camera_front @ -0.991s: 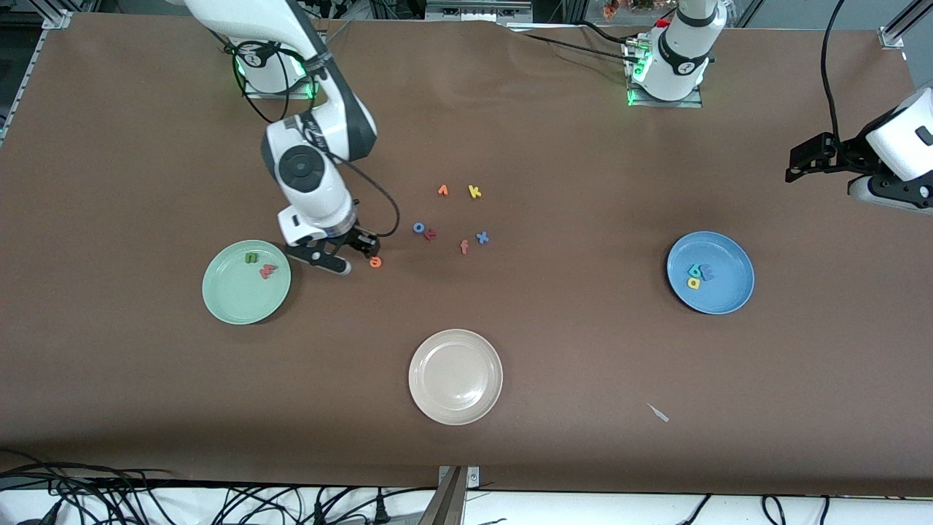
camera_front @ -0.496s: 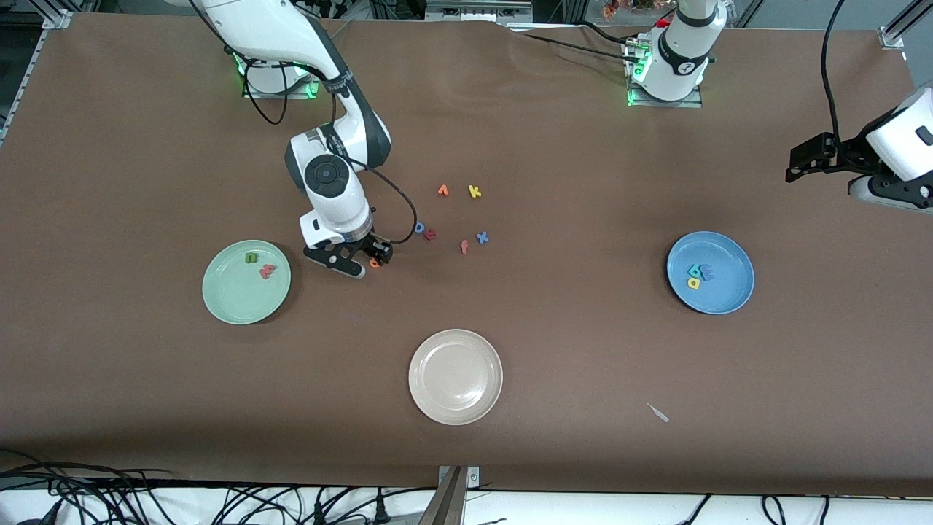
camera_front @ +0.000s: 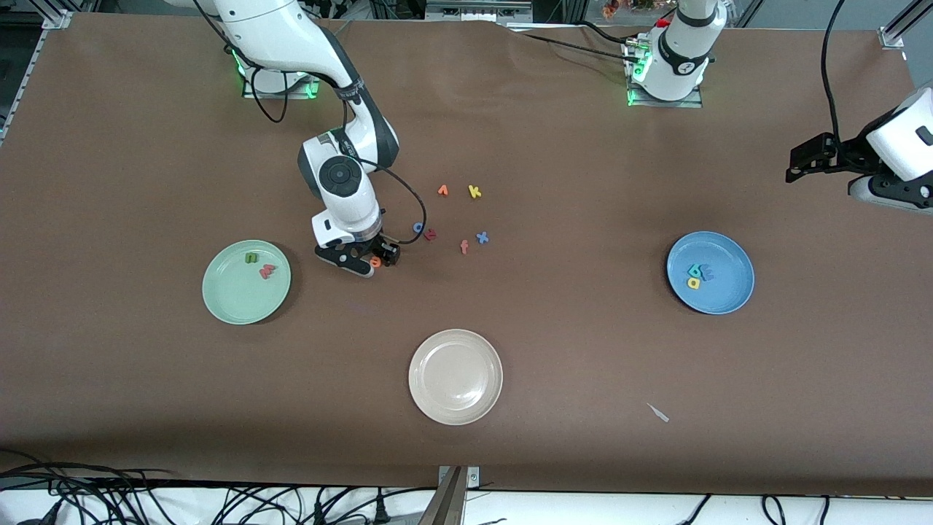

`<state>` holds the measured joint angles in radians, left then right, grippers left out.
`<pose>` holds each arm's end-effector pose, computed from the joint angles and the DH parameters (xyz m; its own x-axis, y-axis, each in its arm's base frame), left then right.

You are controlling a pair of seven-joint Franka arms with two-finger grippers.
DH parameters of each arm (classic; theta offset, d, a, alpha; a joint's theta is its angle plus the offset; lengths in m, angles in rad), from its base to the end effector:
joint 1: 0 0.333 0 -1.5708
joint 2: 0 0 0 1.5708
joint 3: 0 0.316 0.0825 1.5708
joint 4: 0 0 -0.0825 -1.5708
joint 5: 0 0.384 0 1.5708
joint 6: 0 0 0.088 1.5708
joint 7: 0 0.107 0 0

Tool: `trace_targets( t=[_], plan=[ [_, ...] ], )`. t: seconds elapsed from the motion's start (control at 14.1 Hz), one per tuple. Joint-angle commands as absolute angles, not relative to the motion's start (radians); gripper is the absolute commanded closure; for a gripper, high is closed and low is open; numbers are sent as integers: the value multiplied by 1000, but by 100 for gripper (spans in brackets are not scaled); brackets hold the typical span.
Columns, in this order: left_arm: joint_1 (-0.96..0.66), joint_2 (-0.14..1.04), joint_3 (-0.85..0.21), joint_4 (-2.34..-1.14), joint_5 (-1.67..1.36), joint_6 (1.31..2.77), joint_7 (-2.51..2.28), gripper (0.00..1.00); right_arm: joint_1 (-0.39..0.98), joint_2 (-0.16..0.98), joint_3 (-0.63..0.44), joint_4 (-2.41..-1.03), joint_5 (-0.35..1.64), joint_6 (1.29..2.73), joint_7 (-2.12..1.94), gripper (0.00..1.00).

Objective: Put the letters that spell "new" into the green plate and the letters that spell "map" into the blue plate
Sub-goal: 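Grasp the orange e with the right gripper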

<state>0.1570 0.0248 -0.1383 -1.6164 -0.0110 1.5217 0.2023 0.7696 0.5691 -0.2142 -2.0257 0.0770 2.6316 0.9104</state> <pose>0.5536 0.0100 0.5856 0.9764 -0.1836 -0.1137 -0.1804 -0.9829 0.0380 0.5132 0.3180 0.1735 0.9228 -0.3744 0.0909 -0.3762 -0.9265 0.0032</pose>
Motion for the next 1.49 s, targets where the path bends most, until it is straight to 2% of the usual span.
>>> trace_targets(
  t=[0.0,0.71,1.13,1.42],
  plan=[
    [158,20,-140,-1615,11,1526,216,0,779,583,-219,-2033,92,2661,919,43],
    [158,20,-140,-1620,11,1526,218,0,776,583,-222,-2033,92,2661,900,47],
    [156,20,-140,-1621,11,1529,218,0,776,583,-222,-2034,91,2660,888,74],
    [156,20,-140,-1621,11,1529,216,0,773,568,-232,-2031,91,2648,847,79]
  ],
)
